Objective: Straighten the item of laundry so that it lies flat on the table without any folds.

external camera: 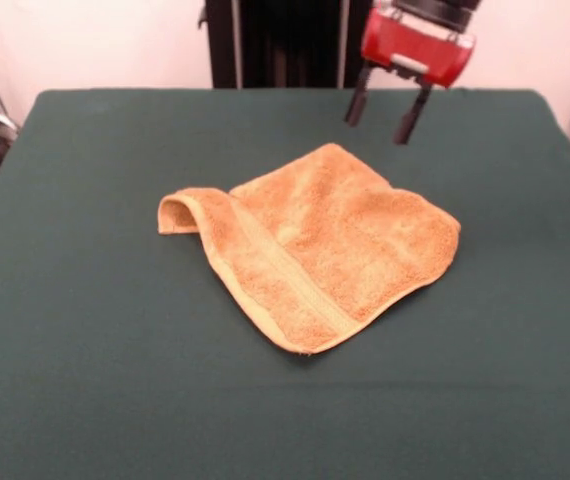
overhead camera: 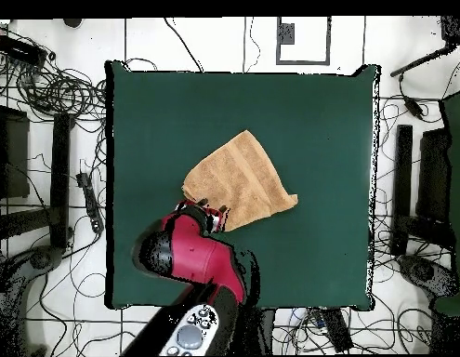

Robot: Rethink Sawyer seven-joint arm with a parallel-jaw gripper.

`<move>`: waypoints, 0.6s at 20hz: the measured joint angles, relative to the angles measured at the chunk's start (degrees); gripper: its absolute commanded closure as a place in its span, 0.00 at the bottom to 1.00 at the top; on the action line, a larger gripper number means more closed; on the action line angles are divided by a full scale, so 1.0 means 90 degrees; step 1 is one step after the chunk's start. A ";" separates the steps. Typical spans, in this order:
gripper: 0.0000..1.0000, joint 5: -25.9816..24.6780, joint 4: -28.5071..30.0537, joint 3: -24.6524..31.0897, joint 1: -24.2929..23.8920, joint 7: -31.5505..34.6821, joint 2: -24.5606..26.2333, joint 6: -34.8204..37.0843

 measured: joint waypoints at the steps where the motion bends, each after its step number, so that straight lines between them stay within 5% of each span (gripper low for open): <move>1: 0.00 -0.0041 0.0040 0.0047 -0.0096 0.0000 -0.0004 -0.0073; 7: 0.00 -0.0568 0.0270 0.0297 -0.0960 0.0000 0.0037 -0.0604; 12: 0.00 -0.0780 0.0298 0.0291 -0.1175 0.0000 0.0147 -0.0857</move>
